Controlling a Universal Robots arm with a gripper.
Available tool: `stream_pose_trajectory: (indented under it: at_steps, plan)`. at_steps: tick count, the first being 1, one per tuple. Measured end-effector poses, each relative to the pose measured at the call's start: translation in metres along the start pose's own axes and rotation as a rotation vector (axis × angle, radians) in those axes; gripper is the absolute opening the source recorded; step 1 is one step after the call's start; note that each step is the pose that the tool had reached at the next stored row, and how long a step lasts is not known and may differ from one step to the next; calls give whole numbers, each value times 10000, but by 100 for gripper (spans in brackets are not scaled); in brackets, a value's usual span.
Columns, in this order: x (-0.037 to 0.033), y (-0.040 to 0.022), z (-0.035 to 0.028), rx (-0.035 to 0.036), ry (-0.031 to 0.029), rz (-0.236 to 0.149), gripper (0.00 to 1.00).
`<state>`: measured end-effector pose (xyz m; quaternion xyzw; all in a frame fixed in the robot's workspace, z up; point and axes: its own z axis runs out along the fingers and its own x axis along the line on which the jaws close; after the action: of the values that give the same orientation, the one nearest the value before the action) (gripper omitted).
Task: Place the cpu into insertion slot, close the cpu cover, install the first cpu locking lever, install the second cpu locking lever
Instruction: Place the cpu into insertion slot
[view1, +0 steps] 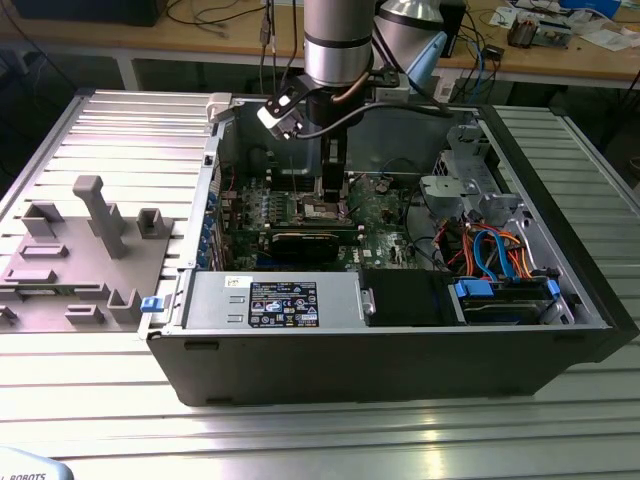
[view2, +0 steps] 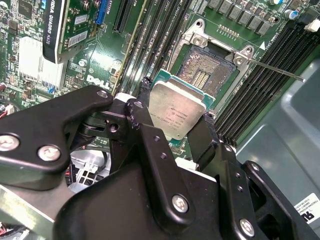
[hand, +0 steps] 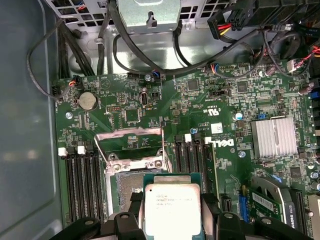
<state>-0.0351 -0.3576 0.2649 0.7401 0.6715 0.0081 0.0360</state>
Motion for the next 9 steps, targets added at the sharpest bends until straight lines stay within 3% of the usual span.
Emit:
stream_pose_trajectory:
  at_steps: [9]
  plan:
    - [1, -2, 25, 0, -1, 0, 54]
